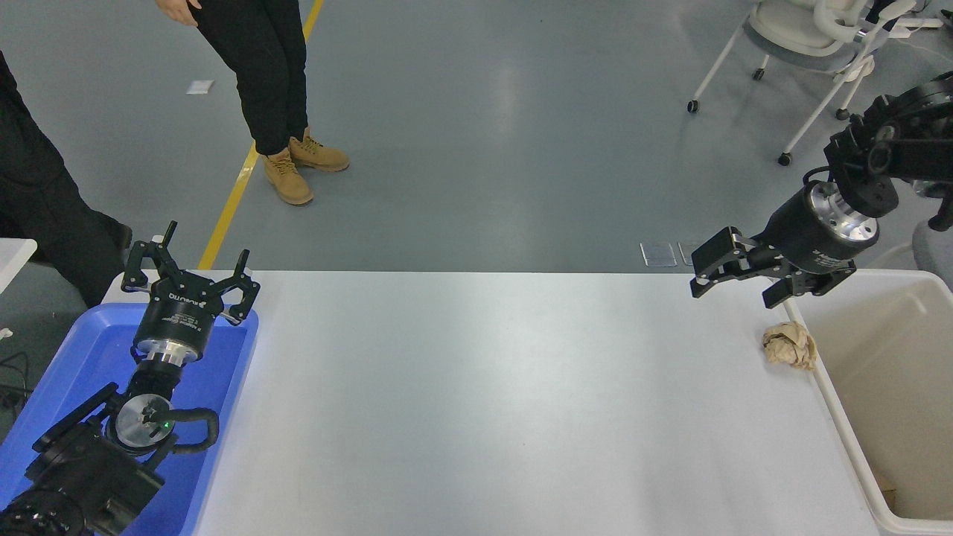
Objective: Pick up paper ball place in dustbin
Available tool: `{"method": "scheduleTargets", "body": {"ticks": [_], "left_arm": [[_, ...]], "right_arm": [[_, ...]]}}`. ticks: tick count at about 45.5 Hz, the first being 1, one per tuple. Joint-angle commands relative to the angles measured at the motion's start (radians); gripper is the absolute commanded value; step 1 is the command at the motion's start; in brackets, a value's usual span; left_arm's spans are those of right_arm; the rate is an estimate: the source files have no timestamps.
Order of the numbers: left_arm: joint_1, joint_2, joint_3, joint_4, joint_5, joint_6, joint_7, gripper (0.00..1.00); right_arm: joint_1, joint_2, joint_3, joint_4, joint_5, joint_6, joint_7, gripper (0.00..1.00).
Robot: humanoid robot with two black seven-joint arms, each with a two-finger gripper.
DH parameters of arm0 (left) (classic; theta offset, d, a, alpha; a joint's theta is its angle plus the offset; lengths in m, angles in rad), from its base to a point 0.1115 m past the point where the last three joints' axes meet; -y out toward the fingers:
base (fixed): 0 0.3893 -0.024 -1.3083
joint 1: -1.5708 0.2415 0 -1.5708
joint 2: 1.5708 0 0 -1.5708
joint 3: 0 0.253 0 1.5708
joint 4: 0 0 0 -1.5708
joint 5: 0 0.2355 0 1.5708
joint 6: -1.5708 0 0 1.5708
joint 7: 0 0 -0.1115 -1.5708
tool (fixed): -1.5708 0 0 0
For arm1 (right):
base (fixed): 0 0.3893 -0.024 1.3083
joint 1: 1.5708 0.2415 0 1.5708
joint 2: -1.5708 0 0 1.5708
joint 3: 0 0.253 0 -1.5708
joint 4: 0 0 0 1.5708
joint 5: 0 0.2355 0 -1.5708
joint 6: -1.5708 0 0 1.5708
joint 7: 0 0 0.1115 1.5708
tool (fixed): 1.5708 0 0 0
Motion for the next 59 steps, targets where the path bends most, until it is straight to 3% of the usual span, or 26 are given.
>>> {"method": "scheduleTargets", "body": {"ticks": [1, 21, 34, 59], "left_arm": [[-0.001, 0.000, 0.000, 0.000, 0.000, 0.000, 0.000, 1.00], [-0.001, 0.000, 0.005, 0.000, 0.000, 0.000, 0.000, 1.00], [-0.001, 0.000, 0.003, 0.000, 0.000, 0.000, 0.000, 1.00], [-0.001, 0.000, 0.003, 0.000, 0.000, 0.000, 0.000, 1.00]], "right_arm": [[-0.199, -0.032, 0.004, -0.244, -0.094, -0.149, 0.004, 1.00], [-0.549, 0.093, 0.004, -0.513, -0.076, -0.526, -0.007, 1.00], [-0.678, 0.155, 0.046, -0.614, 0.013, -0.563, -0.010, 1.00], [-0.827, 0.210, 0.224, -0.679, 0.058, -0.634, -0.042, 1.00]]}}
